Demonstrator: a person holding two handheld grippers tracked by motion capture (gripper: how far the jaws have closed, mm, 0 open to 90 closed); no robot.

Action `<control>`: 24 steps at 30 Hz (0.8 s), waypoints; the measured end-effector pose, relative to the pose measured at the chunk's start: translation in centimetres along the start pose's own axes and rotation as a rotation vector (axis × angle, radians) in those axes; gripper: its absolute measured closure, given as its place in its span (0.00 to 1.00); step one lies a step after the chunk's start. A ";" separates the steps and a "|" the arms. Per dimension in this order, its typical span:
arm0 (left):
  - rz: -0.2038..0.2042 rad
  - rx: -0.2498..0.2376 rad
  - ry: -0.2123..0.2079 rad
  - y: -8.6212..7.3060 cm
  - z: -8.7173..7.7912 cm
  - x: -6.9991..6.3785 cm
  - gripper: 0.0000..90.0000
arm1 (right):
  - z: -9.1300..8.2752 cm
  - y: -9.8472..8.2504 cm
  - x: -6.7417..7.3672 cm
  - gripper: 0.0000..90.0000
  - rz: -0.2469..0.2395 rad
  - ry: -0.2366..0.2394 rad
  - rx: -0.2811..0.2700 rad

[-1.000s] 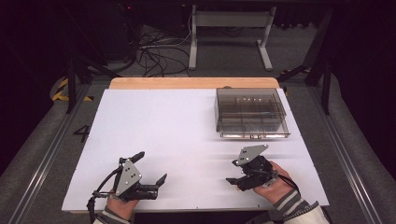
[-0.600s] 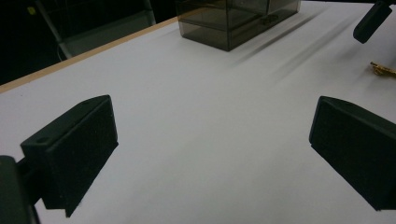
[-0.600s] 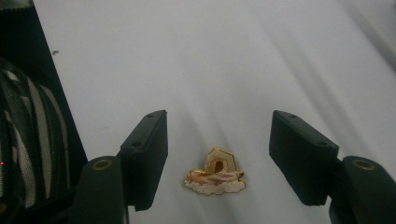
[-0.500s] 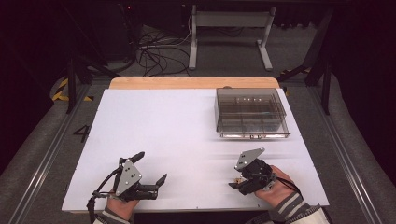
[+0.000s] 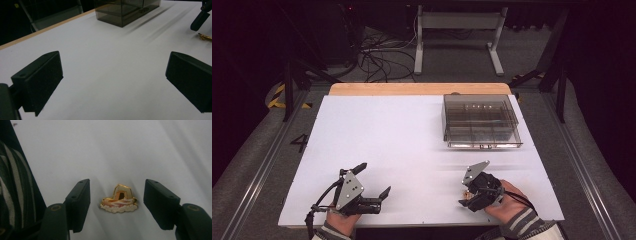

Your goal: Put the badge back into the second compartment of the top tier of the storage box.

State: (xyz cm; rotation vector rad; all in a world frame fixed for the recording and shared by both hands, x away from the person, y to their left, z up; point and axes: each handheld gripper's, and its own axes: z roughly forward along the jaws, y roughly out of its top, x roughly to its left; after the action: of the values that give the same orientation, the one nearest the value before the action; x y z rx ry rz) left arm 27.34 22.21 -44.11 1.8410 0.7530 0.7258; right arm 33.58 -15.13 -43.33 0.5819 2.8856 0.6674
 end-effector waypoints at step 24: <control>-0.006 -0.002 -0.002 0.0 0.0 -0.1 0.02 | 0.4 -0.3 0.1 0.59 -0.022 -0.016 0.025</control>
State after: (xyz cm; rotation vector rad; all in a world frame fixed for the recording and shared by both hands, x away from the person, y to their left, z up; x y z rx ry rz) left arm 27.29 22.12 -44.16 1.8372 0.7559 0.7199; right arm 33.50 -15.14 -43.85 0.5557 2.8854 0.6219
